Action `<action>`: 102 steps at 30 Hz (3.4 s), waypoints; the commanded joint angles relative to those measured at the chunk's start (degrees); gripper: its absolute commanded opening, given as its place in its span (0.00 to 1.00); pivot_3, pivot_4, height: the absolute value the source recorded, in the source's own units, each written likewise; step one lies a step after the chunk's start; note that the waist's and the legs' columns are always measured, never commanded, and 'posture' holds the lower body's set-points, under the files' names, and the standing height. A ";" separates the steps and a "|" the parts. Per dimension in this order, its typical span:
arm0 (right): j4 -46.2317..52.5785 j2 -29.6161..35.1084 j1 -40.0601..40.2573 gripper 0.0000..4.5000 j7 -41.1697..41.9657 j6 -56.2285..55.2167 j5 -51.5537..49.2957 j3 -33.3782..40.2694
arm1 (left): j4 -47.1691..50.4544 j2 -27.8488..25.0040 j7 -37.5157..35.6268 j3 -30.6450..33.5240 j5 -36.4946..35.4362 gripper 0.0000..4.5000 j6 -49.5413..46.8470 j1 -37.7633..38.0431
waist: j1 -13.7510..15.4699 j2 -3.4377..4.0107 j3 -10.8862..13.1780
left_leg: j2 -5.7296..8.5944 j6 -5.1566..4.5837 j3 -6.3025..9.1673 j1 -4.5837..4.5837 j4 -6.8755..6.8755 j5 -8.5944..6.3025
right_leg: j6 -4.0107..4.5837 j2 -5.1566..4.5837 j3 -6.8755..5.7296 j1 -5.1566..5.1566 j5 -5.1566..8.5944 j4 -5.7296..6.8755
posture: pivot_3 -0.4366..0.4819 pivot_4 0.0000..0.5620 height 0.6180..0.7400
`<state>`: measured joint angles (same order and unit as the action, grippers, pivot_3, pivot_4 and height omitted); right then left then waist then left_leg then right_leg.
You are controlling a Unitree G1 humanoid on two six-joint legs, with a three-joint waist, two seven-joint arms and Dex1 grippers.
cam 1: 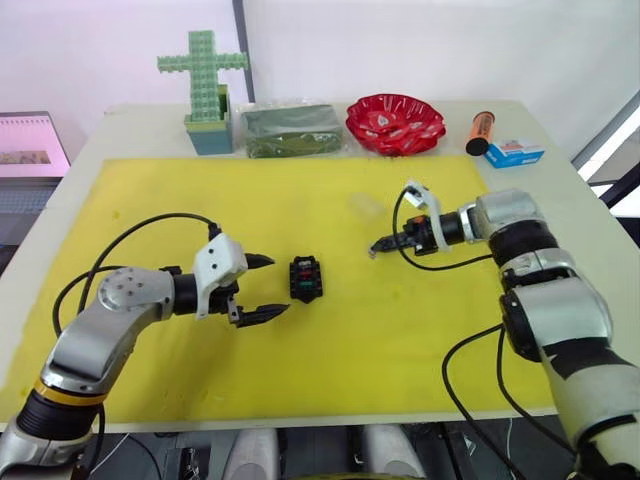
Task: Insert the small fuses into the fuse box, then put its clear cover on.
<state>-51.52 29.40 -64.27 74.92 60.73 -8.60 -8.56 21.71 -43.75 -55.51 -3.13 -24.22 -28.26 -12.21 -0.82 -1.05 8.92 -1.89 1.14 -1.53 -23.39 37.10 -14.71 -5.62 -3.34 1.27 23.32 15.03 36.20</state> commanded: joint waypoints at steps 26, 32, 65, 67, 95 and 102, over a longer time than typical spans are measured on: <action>91.81 -43.90 44.71 0.01 -64.07 31.77 -20.07 43.21 | 2.90 0.13 -0.07 0.80 -0.68 1.00 1.23 1.58 | -0.09 0.02 -0.04 | 0.02 0.00 0.10 0.02 -0.07 0.00 | 0.02 -0.02 -0.04 -0.01 0.01 0.01 | 0.48 0.27 1.00; 87.91 -43.19 47.14 0.01 -70.22 31.77 -32.51 41.69 | 2.69 0.34 0.20 0.67 -0.65 1.00 0.99 1.18 | -0.15 0.02 -0.04 | 0.01 0.00 0.11 0.02 -0.09 0.00 | 0.03 -0.02 -0.05 -0.01 0.02 -0.01 | 0.48 0.27 1.00; 73.42 0.42 53.16 0.87 -103.36 10.37 -104.22 20.97 | 2.44 0.49 0.75 0.79 -0.45 1.00 1.02 1.06 | -0.20 -0.02 -0.02 | -0.04 -0.01 0.15 -0.01 -0.09 -0.01 | 0.20 -0.03 0.06 -0.03 0.12 -0.14 | 0.48 0.27 1.00; 71.64 6.61 49.55 1.00 -96.62 11.69 -104.28 19.87 | 1.90 0.52 0.53 0.64 -0.33 1.00 1.13 0.56 | -0.14 -0.03 -0.01 | -0.04 -0.01 0.14 -0.01 -0.08 -0.01 | 0.21 -0.02 0.07 -0.04 0.13 -0.15 | 0.48 0.27 1.00; 15.29 6.55 -6.69 1.00 15.31 -5.69 -14.54 -37.15 | -1.15 1.82 0.00 -0.06 1.60 1.00 2.47 -2.77 | 0.03 0.01 0.03 | -0.05 -0.11 -0.04 -0.09 -0.01 -0.07 | 0.02 0.03 0.05 0.15 0.01 -0.07 | 0.48 0.27 1.00; 14.19 4.31 -7.10 1.00 17.58 -5.10 -13.59 -38.08 | 0.17 1.64 1.10 0.51 1.45 1.00 2.41 -1.00 | 0.07 0.02 0.03 | -0.03 -0.11 -0.02 -0.09 0.00 -0.06 | 0.02 -0.01 0.04 0.13 0.01 -0.05 | 0.48 0.27 1.00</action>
<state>-37.83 33.89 -69.85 91.61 55.09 -21.55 -46.71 19.43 -41.92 -54.75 -3.73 -22.75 -26.57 -13.19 -0.74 -1.04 8.95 -1.92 1.03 -1.55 -23.47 37.10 -14.78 -5.60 -3.35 1.32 23.46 15.04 36.14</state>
